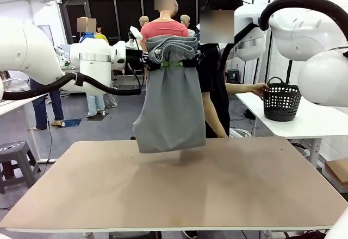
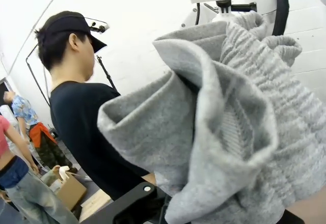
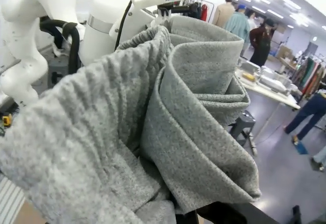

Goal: Fold the training pants.
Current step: Fold the Training pants in half.

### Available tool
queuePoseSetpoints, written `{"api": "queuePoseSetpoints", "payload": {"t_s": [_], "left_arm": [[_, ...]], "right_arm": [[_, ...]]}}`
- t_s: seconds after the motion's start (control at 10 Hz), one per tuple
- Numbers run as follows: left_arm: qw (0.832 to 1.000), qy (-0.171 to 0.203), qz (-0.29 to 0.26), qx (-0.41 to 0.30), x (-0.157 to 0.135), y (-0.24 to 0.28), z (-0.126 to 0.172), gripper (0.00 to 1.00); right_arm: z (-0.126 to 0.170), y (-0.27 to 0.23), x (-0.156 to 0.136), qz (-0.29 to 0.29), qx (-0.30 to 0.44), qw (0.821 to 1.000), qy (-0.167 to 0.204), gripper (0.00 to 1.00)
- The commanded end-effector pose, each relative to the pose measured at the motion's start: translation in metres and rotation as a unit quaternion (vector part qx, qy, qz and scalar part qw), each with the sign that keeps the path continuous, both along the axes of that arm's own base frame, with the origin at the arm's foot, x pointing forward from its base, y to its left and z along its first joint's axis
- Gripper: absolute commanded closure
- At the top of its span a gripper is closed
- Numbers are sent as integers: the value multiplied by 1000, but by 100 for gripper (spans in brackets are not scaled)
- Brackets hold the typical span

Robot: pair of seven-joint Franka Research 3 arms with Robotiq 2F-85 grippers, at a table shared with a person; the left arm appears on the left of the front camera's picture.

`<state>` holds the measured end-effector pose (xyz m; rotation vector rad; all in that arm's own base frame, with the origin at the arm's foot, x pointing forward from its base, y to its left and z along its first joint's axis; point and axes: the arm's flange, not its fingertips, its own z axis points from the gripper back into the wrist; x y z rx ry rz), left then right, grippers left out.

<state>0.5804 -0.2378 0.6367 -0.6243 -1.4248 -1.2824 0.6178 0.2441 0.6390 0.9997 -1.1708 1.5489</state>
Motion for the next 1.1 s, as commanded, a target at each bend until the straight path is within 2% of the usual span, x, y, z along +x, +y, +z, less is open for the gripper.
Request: {"api": "queuePoseSetpoints", "payload": {"t_s": [0.0, 0.3, 0.5, 0.7, 0.8, 1.0], "left_arm": [[1000, -24, 2, 3, 25, -2, -2, 100], [1000, 1, -21, -15, 32, 6, -58, 100], [999, 15, -23, -26, 23, 13, -78, 100], [997, 57, -30, -39, 1, 17, -93, 100], [993, 98, -51, -49, -18, 19, -104, 100], [979, 187, -60, -46, -49, 22, -135, 100]], "right_arm": [[-18, 8, 16, -4, -17, 1000, -9, 100], [-75, 2, 13, 1, -14, 1000, 9, 100], [-98, 1, -3, 10, -23, 999, 27, 100], [-109, -5, -20, 27, -23, 995, 97, 100], [-118, -12, -31, 36, -35, 988, 149, 100], [-145, -26, -48, 46, -60, 972, 222, 100]]}}
